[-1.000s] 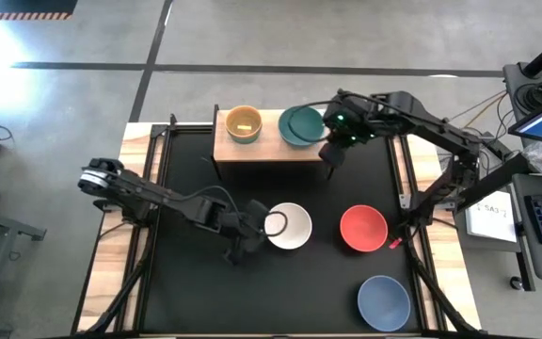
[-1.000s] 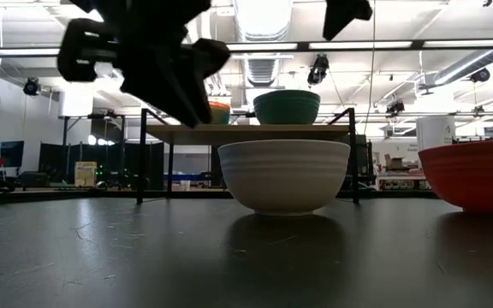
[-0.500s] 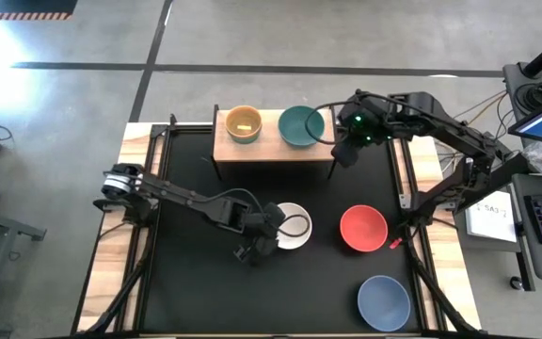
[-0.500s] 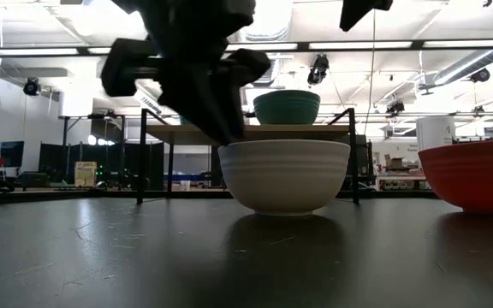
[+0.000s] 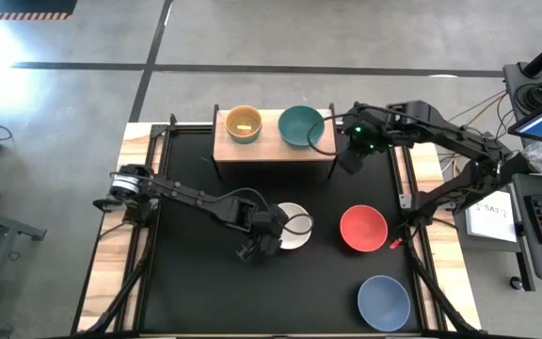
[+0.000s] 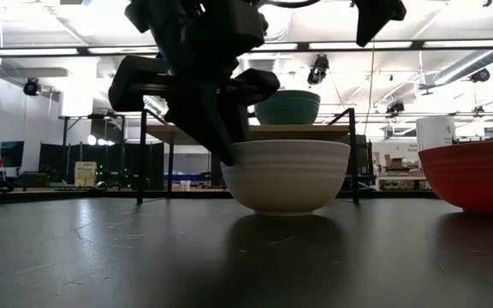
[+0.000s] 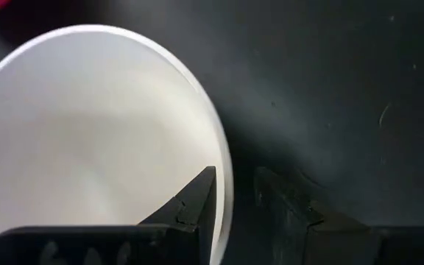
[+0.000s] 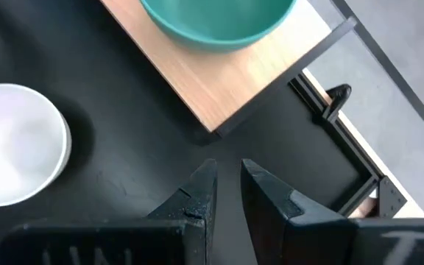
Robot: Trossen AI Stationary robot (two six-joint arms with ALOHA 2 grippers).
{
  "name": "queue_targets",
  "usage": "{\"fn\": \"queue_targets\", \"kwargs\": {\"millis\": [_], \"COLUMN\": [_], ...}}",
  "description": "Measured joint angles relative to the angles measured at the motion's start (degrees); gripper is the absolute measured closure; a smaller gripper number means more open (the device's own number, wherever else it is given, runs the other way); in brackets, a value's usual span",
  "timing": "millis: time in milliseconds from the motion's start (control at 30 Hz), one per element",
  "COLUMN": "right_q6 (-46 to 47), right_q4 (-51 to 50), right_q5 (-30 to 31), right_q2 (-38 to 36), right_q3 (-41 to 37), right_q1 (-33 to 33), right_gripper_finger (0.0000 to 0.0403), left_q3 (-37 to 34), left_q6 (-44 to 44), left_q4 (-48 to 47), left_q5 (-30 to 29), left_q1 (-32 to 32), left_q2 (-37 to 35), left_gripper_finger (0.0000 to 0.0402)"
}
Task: Place and stack bowls onto a shelf
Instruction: Stack the large white bowl on top of the large green bowl on the shelf
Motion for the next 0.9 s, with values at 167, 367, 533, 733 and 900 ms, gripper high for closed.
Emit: {"fn": "queue_targets", "kwargs": {"millis": [167, 367, 533, 733, 900], "right_q6": [0.33, 1.41, 1.5, 1.85, 1.85], "right_q4": [0.18, 0.27, 0.49, 0.71, 0.66], "right_q5": [0.09, 0.06, 0.04, 0.04, -0.02], "right_q2": [-0.59, -0.87, -1.01, -1.52, -2.16], "right_q3": [-2.4, -4.33, -4.37, -4.37, -4.37], "right_q1": [0.0, 0.0, 0.0, 0.0, 0.0], "right_gripper_finger": [0.0348, 0.0348, 0.0348, 0.0348, 0.0348], "left_q3": [0.0, 0.05, 0.68, 3.74, 6.45], "left_q6": [-3.3, -5.37, -6.16, -5.09, -4.4], "left_q4": [-0.55, -0.47, -0.48, -8.05, -10.99], "left_q5": [0.21, 2.42, 3.59, 1.17, -1.84], "left_q1": [0.73, 0.78, 0.79, 0.78, 0.43], "left_q2": [0.06, 2.21, 2.66, 2.09, 1.49], "left_gripper_finger": [0.0327, 0.0382, 0.0397, 0.0401, 0.0401]}}
